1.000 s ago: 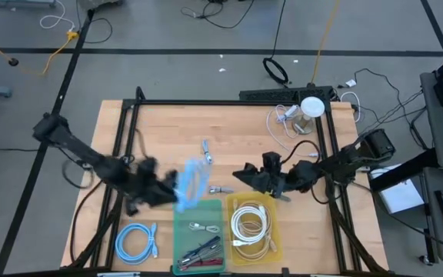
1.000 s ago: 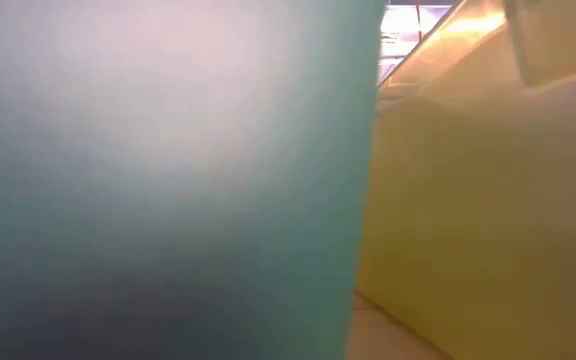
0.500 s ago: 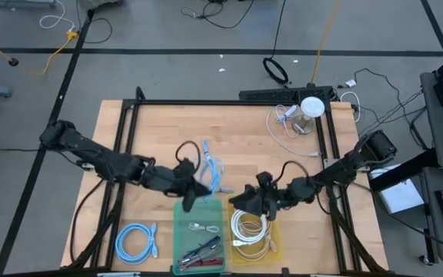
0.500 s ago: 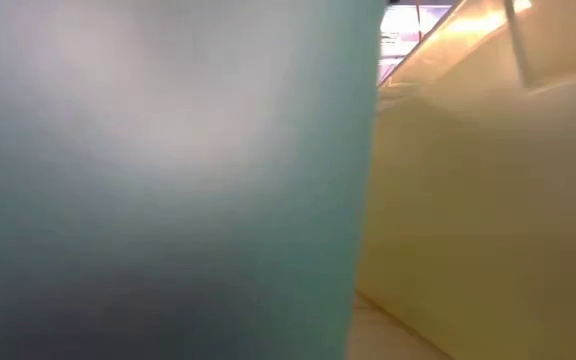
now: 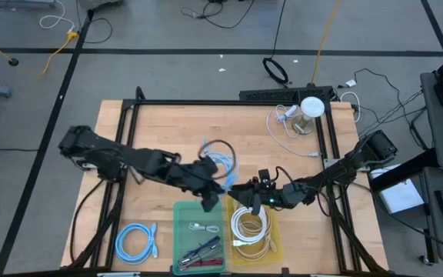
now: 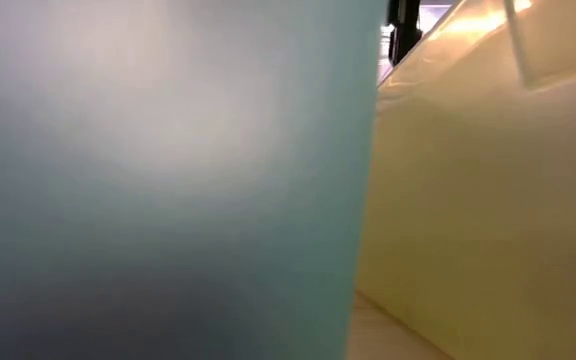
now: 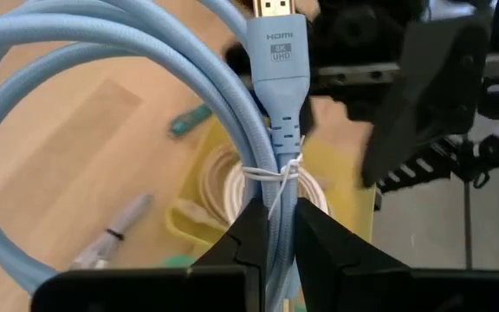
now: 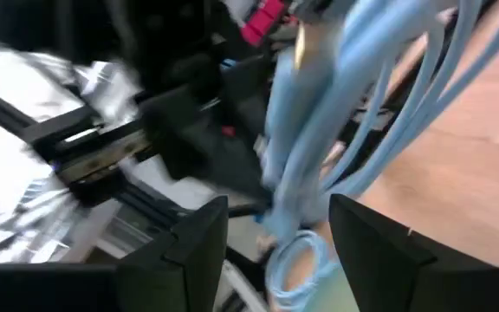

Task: Pick & Place USB Port
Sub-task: Put the top blue HDMI cable into the yellow bin

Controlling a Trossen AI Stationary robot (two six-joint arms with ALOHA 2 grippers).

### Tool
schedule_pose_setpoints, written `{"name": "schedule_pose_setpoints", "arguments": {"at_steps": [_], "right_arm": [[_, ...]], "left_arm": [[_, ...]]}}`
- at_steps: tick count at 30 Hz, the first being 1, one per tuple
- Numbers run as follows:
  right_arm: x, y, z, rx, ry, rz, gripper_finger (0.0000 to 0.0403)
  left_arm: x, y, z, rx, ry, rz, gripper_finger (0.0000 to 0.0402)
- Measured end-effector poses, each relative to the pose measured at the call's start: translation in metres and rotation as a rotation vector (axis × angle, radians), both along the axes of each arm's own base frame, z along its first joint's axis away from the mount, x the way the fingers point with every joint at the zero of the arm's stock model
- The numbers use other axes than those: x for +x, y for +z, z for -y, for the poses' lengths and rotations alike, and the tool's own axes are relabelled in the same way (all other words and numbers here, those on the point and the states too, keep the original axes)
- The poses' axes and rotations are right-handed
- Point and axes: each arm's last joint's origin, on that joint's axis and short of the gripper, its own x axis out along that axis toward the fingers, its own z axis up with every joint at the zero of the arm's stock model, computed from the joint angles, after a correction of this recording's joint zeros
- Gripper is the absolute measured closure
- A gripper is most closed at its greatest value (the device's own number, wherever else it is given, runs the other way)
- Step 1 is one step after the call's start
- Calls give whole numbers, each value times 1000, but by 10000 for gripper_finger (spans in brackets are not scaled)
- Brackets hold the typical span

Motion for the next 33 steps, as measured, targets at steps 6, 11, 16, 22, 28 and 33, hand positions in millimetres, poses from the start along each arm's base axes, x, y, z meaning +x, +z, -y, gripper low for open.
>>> {"name": "schedule_pose_setpoints", "arguments": {"at_steps": [6,11,16,22,28,33], "right_arm": [[3,-2,7,-4,-40,-24,199],[4,-2,9,14,-40,-12,196],[4,-2,9,26,-19,-8,264],[4,4,6,79,102,44,373],[-6,13,-12,263,265,125,373],[-27,10,-46,386,462,-5,374]], "left_arm": [[29,-14,13,-29,-74,-48,367],[35,-18,19,-24,-82,-41,367],[32,-14,19,-25,-93,-32,367],[24,-7,21,-143,-280,-63,311],[-14,14,48,-193,-442,-110,286],[-50,36,52,-92,-352,-84,309]]}}
